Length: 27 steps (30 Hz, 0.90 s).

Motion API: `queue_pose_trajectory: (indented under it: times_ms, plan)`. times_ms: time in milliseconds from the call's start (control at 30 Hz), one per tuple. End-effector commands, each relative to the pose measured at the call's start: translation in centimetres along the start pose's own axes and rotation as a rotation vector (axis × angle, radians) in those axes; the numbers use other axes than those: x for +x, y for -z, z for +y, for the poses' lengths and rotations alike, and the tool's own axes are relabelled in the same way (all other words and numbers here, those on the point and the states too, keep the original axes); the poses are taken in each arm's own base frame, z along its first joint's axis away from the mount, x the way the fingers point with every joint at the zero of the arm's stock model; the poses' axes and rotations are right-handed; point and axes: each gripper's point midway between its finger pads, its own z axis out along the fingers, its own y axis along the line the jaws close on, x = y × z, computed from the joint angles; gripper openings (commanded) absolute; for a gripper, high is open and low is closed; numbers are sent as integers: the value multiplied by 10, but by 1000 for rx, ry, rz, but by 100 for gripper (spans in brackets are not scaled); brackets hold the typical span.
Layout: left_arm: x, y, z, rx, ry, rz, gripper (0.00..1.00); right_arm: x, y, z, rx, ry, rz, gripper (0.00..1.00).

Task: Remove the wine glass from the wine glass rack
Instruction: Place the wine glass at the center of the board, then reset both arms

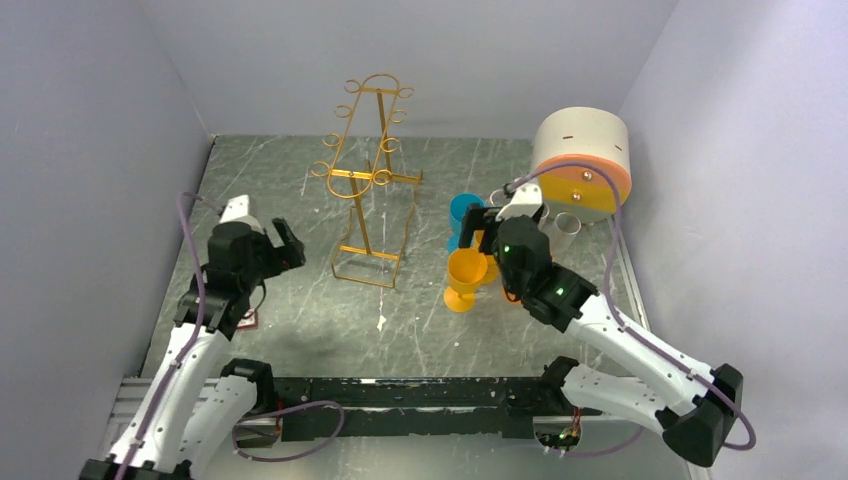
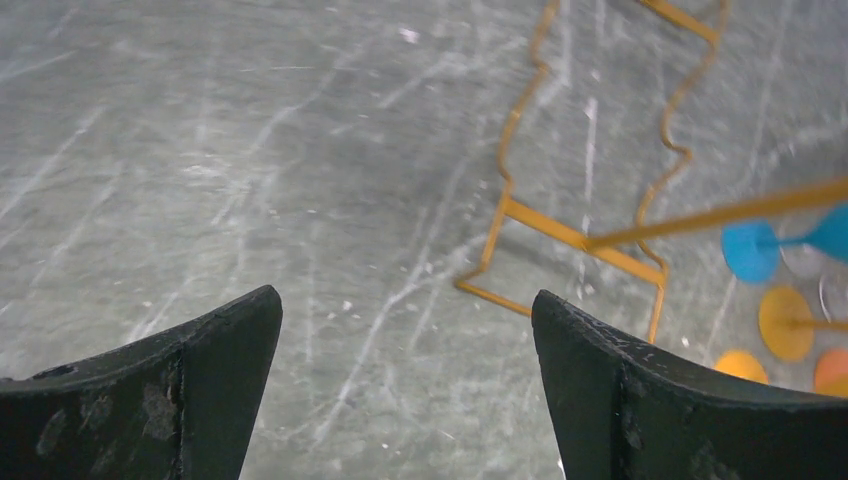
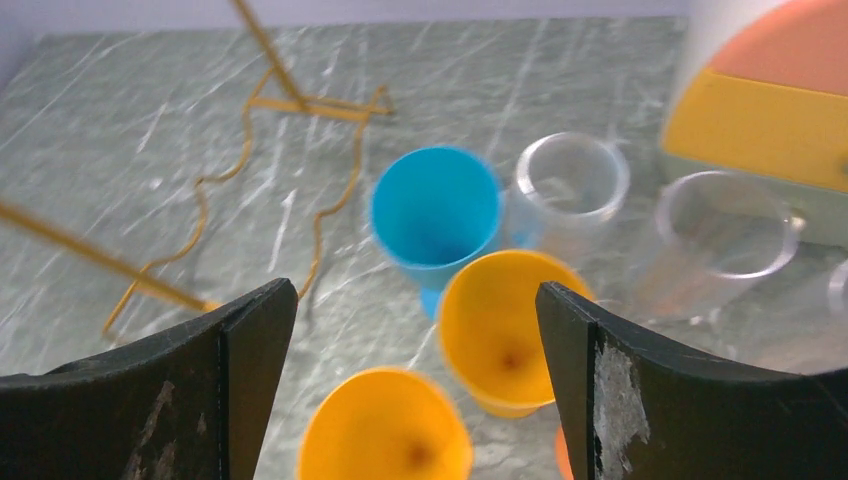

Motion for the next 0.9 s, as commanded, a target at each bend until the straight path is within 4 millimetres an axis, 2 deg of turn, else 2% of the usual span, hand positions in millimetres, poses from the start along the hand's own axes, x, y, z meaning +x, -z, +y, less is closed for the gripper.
queue_pose_trajectory:
  times_ms: [0,133,200,267,367,467,567,700,867]
  plan:
    - [-17,-6,19,23,120,-5,99,-21,-12,-28,21,-91,-18,95]
    - [-37,0,54,-48,189,-62,99,-29,-16,-68,99,-153,0,98]
    - [-56,11,63,-73,182,-120,99,-36,-19,-98,120,-244,-14,100]
    - [-77,26,67,-111,175,-177,99,-43,-19,-107,97,-277,-13,100]
    - [-111,54,56,-100,99,-263,99,-61,-16,-108,88,-207,-7,100]
    - [-130,79,46,-85,23,-320,99,-88,-1,-106,73,-117,-14,100]
    - [-139,102,44,-106,3,-379,99,-109,18,-109,87,-86,-72,100]
    - [-143,118,26,-31,-28,-423,99,-126,39,-76,-122,12,-96,100]
    - [-140,123,16,17,-40,-402,99,-138,58,-80,-90,-73,-163,100]
